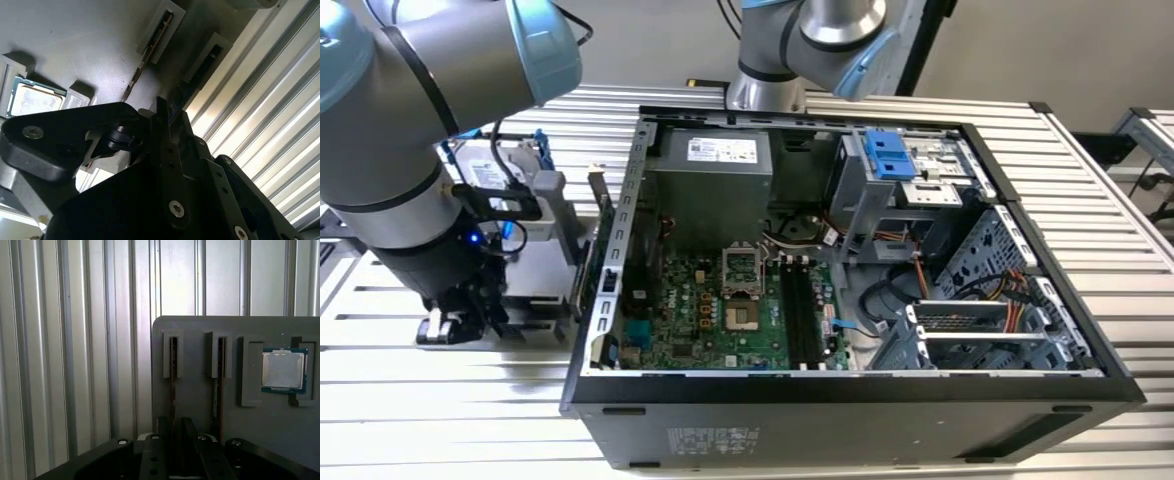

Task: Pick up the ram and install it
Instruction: 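Pick up the ram and move it above insertion slot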

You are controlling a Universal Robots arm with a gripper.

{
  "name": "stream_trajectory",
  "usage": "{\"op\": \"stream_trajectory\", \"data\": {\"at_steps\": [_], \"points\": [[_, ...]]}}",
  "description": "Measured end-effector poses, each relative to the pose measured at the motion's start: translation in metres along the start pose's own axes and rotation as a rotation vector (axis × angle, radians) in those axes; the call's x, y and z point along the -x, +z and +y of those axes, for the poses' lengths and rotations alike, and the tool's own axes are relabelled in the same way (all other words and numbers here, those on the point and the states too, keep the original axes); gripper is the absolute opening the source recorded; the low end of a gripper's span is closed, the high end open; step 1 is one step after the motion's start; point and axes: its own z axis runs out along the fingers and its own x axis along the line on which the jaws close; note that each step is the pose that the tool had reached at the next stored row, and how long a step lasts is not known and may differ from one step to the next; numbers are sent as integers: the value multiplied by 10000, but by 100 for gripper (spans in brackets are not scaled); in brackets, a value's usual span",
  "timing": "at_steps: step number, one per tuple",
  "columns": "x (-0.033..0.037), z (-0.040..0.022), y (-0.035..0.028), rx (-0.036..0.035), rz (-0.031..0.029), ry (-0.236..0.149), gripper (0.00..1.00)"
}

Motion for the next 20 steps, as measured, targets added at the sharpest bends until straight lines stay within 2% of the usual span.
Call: {"op": "stream_trajectory", "data": {"at_steps": [15, 18, 20], "points": [[0, 0, -2, -3, -2, 12, 0], [0, 0, -35, 0, 0, 39, 0], [0, 0, -106, 0, 0, 48, 0]]}}
